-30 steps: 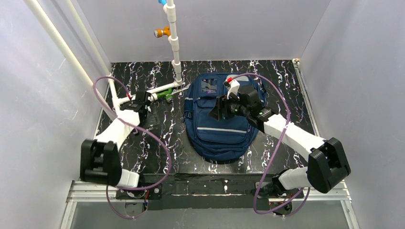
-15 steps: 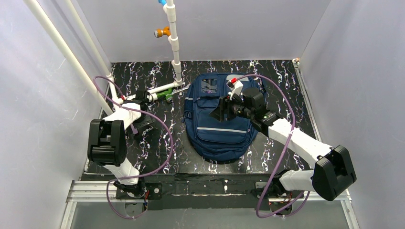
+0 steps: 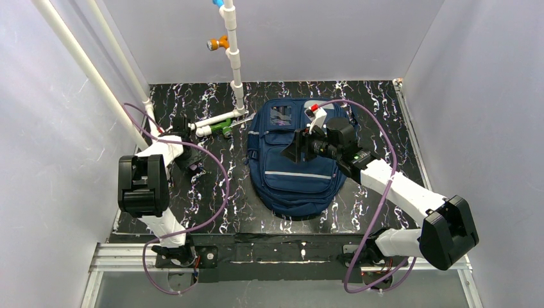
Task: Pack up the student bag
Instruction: Pick up the stationery from the center of the board.
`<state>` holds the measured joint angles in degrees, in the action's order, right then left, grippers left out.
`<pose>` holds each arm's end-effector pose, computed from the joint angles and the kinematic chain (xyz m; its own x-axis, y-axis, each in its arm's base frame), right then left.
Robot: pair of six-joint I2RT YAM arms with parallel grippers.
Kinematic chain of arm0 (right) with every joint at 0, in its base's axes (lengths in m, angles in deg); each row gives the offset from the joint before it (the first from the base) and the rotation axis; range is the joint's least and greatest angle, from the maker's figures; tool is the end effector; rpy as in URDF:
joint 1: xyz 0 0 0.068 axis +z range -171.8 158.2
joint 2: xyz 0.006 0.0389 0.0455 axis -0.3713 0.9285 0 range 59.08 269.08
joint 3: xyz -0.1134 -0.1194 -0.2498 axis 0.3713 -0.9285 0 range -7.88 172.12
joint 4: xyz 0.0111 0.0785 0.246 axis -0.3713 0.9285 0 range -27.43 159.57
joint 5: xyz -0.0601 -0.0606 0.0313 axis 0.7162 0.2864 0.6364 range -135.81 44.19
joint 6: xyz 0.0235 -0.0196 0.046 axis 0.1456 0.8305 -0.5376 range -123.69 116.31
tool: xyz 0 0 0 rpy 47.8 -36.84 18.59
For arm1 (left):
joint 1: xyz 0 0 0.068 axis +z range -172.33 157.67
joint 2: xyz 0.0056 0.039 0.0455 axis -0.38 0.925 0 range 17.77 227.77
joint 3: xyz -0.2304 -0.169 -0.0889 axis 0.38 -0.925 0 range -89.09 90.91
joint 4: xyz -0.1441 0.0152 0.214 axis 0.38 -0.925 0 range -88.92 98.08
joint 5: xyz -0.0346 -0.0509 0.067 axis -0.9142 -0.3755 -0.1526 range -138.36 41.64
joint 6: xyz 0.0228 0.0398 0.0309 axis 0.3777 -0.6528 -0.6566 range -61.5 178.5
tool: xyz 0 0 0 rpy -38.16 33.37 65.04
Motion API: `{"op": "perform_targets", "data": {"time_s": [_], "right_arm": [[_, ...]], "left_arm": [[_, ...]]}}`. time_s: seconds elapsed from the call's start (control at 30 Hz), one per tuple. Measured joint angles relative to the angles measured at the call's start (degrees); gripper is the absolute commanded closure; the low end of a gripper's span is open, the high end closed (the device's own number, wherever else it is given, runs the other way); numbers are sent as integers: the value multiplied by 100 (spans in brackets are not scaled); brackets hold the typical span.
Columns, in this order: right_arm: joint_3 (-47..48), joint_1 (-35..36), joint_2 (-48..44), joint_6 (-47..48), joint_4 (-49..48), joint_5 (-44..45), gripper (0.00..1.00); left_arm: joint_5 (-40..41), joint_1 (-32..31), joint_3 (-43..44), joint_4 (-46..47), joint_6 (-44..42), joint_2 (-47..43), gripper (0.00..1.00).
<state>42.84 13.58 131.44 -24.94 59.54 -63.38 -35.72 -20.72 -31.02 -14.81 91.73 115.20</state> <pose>0.2240 0.1729 0.3225 -0.5272 0.0496 -0.8483 -0.6373 0.6372 0.4334 0.3338 0.0177 0.1973 -0.6691 -0.5539 -0.4956 -0.5930 0.7998 -0.0932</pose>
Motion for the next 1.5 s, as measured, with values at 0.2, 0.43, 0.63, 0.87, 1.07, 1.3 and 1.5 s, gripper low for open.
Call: {"op": "perform_targets", "data": {"time_s": [0.2,0.43,0.63,0.87,1.07,1.3,1.5], "right_arm": [[0,0,11,-92,-17,-7,28],[4,-9,481,-621,-125,-133,23],[-39,-118,990,-2308,-1215,-605,26],[-476,-116,1263,-3744,-2673,-688,32],[-658,-28,1176,-4046,-3014,-391,48],[-717,122,1060,-3987,-2975,4,64],[-717,144,1060,-3919,-2955,87,40]], "left_arm": [[22,-269,-149,160,83,-127,94],[-417,-973,-752,105,151,-872,98],[-1851,-2356,-1274,1123,33,-2767,99],[-2715,-3294,-1209,2382,111,-3034,100],[-2780,-3700,-1193,2413,125,-2691,100],[-2763,-3783,-1016,2459,105,-2688,100],[-2730,-3847,-962,2457,31,-2643,100]]}}
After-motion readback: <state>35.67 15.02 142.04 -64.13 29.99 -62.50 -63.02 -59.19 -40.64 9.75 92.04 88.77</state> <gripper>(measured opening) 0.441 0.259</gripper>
